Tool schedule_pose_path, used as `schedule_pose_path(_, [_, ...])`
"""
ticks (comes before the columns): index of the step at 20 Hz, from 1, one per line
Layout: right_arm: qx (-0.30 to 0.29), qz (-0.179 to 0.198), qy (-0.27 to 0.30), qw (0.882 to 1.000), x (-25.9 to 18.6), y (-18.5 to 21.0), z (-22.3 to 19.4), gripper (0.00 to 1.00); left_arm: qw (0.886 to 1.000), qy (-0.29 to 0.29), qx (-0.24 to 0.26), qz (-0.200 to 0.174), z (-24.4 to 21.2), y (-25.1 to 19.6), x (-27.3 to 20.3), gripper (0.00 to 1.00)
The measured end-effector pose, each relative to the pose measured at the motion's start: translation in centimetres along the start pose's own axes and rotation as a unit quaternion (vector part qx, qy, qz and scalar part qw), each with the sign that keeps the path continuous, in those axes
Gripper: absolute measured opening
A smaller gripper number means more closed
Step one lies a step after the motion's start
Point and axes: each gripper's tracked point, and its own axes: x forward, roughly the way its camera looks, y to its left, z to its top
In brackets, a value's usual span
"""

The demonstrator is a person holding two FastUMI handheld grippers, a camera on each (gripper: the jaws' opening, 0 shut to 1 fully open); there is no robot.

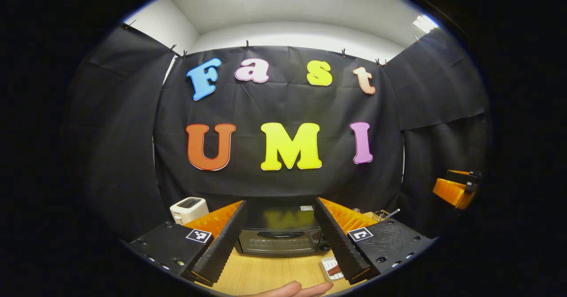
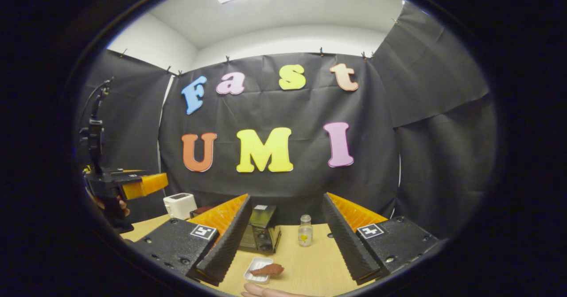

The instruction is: Open the electric oven with the left hand, put the food in, and close the electric oven.

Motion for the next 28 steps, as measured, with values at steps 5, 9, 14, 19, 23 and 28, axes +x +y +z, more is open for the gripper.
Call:
schedule_pose_path(5, [0.012, -0.008, 0.018, 1.000, 1.7, -2.0, -1.2, 1.00, 0.998, 0.057, 0.004, 0.023, -4.9, 1.1, 6.7, 0.96])
schedule_pose_path(9, [0.011, -0.018, 0.035, 0.999, 2.4, -3.6, -2.8, 0.96, 0.992, 0.121, -0.003, 0.027, -10.1, 1.5, 12.1, 0.96])
schedule_pose_path(14, [0.008, -0.038, 0.050, 0.998, 2.5, -5.9, -4.0, 1.00, 0.987, 0.162, -0.015, 0.019, -13.8, 1.2, 16.3, 0.96])
schedule_pose_path(19, [0.012, -0.047, 0.058, 0.997, 2.5, -7.3, -5.0, 1.00, 0.980, 0.196, -0.030, -0.002, -16.8, -0.4, 17.4, 0.95])
schedule_pose_path(23, [0.015, -0.050, 0.065, 0.997, 2.3, -7.5, -5.5, 1.00, 0.973, 0.229, -0.005, 0.023, -19.0, 0.2, 17.4, 0.94])
schedule_pose_path(28, [0.013, -0.052, 0.067, 0.996, 1.5, -7.8, -5.4, 1.00, 0.973, 0.232, -0.007, -0.009, -19.5, -0.4, 17.5, 0.96])
